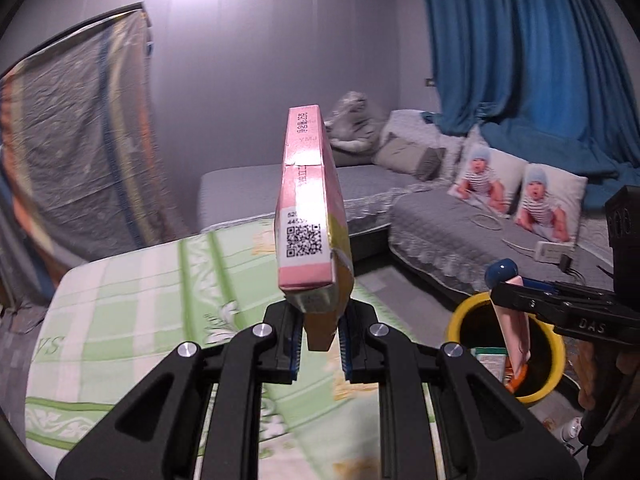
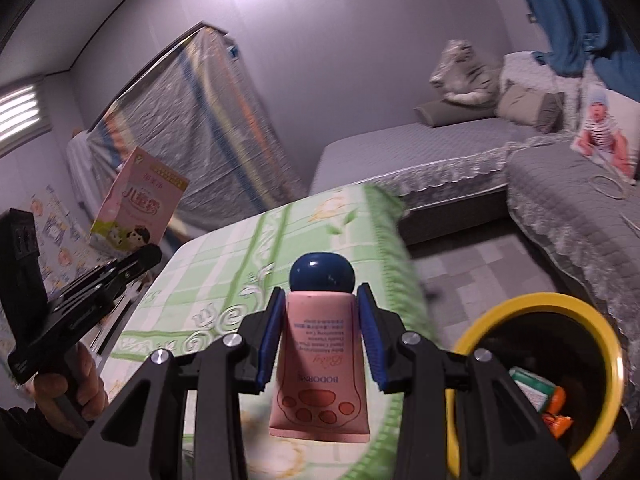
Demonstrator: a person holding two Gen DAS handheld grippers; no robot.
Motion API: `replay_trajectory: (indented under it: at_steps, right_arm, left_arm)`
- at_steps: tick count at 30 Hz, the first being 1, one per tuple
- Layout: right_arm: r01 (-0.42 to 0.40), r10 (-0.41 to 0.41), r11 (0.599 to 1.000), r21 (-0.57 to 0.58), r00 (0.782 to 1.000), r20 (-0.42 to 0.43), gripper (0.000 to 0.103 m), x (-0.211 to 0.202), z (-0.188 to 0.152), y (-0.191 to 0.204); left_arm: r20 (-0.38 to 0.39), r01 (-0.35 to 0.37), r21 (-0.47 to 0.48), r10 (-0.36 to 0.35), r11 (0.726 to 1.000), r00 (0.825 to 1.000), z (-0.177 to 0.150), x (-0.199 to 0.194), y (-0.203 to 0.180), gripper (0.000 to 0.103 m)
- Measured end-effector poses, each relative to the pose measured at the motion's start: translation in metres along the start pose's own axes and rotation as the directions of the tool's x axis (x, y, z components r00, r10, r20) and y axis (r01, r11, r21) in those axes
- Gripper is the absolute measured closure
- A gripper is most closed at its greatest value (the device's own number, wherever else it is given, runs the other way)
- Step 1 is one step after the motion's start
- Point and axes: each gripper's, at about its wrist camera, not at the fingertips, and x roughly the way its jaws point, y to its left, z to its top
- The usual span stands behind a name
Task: Collect trash
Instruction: 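Carry the milk box and cream tube over the yellow bin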
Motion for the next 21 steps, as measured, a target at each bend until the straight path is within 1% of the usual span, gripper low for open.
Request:
replay_trajectory:
  at_steps: [5, 8, 13, 16, 21]
  right_arm:
    - [0.100, -0.103, 0.993, 0.064, 0.993, 0.054, 0.068, -0.029, -0.004, -0.044]
    - [0.163, -0.171, 0.982, 0.098, 0.983, 0.074, 0.068, -0.045, -0.010, -0.067]
    - [0.239, -0.253, 0.956, 0.169, 0.965, 0.069, 0.068, -0.061, -0.027, -0.109]
    - [0.278, -0.295, 0.940, 0.197, 0.953, 0.065, 0.068, -0.069, -0.037, -0.131]
    - [0.320, -0.339, 0.919, 0.230, 0.939, 0.050, 0.068, -0.071, -0.051, -0.157]
  left_arm:
    - [0.000, 0.086, 0.064, -0.086, 0.994, 0.996, 0.006, 0.012, -0.051, 0.088]
    - [-0.009, 0.122, 0.093, -0.122, 0.988, 0.992, 0.008, 0.021, -0.080, 0.088]
    - [-0.045, 0.182, 0.141, -0.178, 0.973, 0.983, 0.006, 0.037, -0.135, 0.088]
    - [-0.061, 0.207, 0.169, -0.199, 0.964, 0.978, 0.001, 0.047, -0.160, 0.088]
    - [-0.094, 0.242, 0.183, -0.228, 0.953, 0.969, -0.008, 0.059, -0.184, 0.088]
